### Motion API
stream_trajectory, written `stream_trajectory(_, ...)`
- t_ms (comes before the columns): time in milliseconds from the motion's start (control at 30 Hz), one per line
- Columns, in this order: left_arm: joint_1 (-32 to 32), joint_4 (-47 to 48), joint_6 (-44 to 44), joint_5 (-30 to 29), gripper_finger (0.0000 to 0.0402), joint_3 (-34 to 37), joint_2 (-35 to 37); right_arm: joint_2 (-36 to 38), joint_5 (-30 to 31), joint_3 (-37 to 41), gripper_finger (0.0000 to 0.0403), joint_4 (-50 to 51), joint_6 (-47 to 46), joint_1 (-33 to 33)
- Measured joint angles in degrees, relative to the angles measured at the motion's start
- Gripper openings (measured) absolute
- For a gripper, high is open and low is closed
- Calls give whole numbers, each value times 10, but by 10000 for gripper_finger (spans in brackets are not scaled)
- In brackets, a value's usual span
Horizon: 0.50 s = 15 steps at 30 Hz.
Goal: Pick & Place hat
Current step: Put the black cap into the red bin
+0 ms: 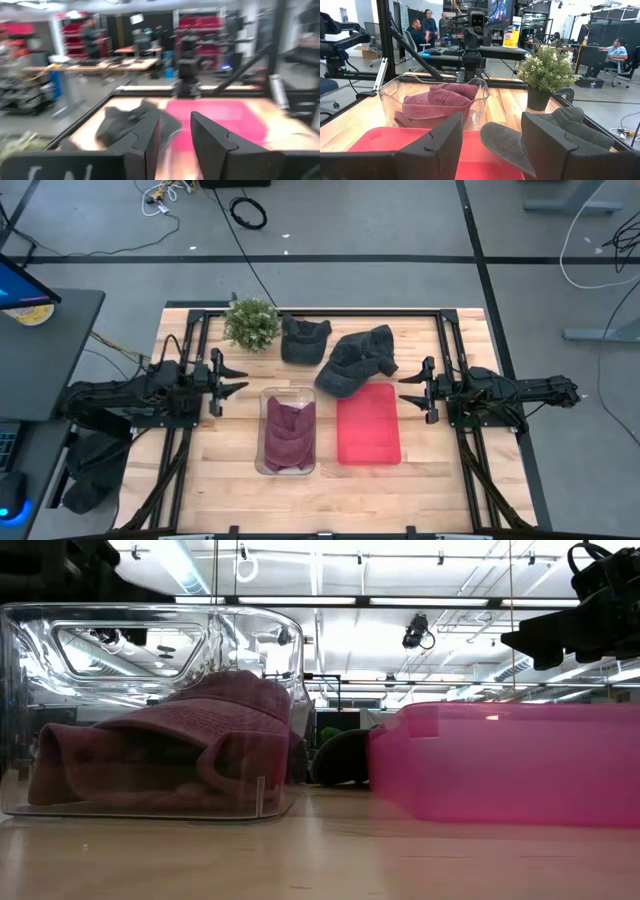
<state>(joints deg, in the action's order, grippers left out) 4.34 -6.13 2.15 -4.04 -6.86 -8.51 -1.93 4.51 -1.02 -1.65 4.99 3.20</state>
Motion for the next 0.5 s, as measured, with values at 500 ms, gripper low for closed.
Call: stream_trajectory(500, 0, -80, 7, 11, 115, 57, 0, 0, 0, 0, 205, 0, 0, 0)
